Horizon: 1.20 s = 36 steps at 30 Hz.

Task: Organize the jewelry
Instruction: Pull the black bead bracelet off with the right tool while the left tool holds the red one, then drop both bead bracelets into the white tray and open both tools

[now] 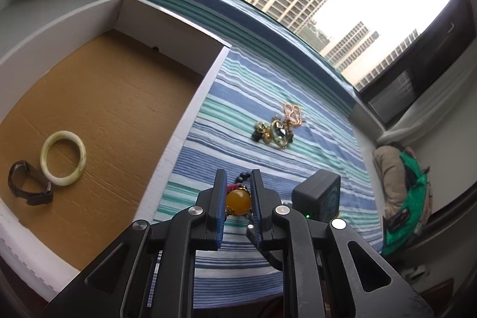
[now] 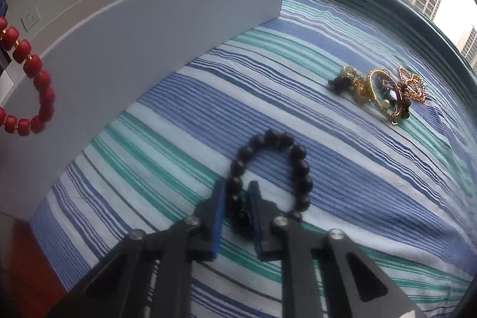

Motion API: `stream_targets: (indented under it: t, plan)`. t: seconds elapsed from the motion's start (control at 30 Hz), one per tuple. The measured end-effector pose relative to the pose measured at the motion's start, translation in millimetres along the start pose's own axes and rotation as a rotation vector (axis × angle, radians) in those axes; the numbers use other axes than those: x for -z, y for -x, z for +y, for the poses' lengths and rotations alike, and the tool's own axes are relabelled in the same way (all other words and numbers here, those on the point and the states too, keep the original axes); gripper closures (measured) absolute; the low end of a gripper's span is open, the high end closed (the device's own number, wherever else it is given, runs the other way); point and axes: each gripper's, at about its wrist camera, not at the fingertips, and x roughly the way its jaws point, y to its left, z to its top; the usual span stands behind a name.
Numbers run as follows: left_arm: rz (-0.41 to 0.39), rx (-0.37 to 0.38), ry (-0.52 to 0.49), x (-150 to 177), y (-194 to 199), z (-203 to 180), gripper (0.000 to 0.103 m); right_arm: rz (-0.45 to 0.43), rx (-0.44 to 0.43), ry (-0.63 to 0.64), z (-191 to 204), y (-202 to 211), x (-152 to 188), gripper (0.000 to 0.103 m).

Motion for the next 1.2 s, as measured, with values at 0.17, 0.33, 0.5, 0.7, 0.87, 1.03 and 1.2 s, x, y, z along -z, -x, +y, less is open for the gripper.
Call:
stream_targets:
  t: [0.17,0.33,0.5,0.7,0.87,1.03,1.2]
  plan:
    - [-0.047,0.009,-0.012,-7.5,34.8,1.7,0.089,-0.083,-0.076,-0.109,-25.5,39.1,-6.8,0.091]
    - [-0.115,-0.033,-0.031,-22.6,70.0,10.9,0.089,-0.191,-0.182,-0.186,-46.1,95.1,-32.7,0.091]
    - [-0.154,-0.142,0.0,-42.3,84.1,36.8,0.089,-0.274,-0.294,-0.195,-43.8,135.4,-75.4,0.091]
    - [-0.163,-0.26,0.023,-48.5,82.0,71.9,0.089,-0.311,-0.406,-0.165,-18.9,155.9,-121.3,0.091]
    - [-0.094,-0.304,0.031,-43.3,57.8,95.1,0.089,-0.285,-0.468,-0.146,14.0,135.6,-149.9,0.091]
    - [-0.028,-0.334,0.004,-28.3,33.9,102.7,0.089,-0.205,-0.488,-0.112,52.7,92.5,-168.1,0.091]
    - [0.021,-0.389,-0.019,-16.5,9.9,109.4,0.088,-0.146,-0.441,-0.064,85.4,48.7,-173.5,0.091]
